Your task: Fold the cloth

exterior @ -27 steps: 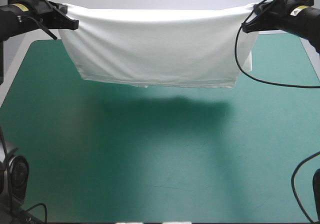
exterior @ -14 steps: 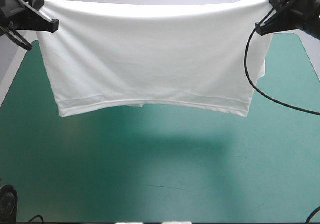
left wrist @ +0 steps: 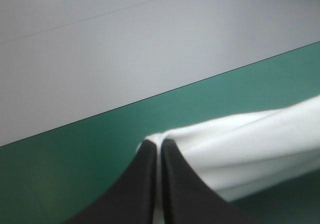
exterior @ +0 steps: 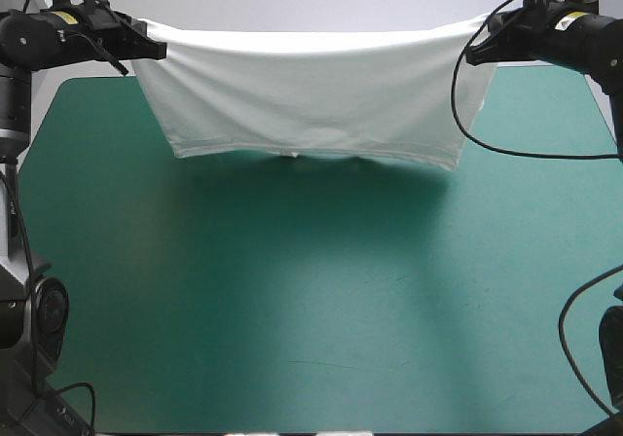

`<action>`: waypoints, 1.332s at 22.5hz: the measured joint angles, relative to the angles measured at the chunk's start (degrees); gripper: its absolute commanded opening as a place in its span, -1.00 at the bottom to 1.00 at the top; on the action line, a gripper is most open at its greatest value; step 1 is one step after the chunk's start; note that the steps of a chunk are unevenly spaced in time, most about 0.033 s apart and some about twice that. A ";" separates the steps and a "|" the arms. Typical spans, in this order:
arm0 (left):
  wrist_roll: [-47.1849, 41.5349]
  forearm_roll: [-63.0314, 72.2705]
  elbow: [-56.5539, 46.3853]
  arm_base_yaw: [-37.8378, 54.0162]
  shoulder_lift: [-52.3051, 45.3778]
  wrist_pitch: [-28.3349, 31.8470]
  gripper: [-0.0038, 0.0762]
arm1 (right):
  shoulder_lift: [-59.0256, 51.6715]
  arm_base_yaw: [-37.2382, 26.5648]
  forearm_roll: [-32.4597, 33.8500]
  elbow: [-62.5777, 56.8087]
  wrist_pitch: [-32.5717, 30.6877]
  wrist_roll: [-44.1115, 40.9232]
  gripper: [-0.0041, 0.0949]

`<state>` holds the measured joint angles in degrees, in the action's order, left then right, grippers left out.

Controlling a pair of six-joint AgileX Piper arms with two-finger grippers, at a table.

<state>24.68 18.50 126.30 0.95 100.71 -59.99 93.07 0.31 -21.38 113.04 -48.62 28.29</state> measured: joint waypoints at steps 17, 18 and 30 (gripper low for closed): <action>4.11 2.32 -54.82 0.99 -21.56 13.98 -0.86 | -18.65 -7.85 -9.60 -47.63 5.41 9.26 -0.94; 4.28 2.35 -54.95 1.66 -21.66 12.82 -0.86 | -19.89 -7.97 -9.47 -49.96 4.67 9.15 -0.94; 4.37 1.77 -70.20 2.57 -28.40 10.26 -0.86 | -28.21 -8.14 -4.36 -67.94 4.77 4.67 -0.94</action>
<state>29.05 20.27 56.11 3.52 72.30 -49.73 64.85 -7.84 -25.74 45.10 -43.85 32.96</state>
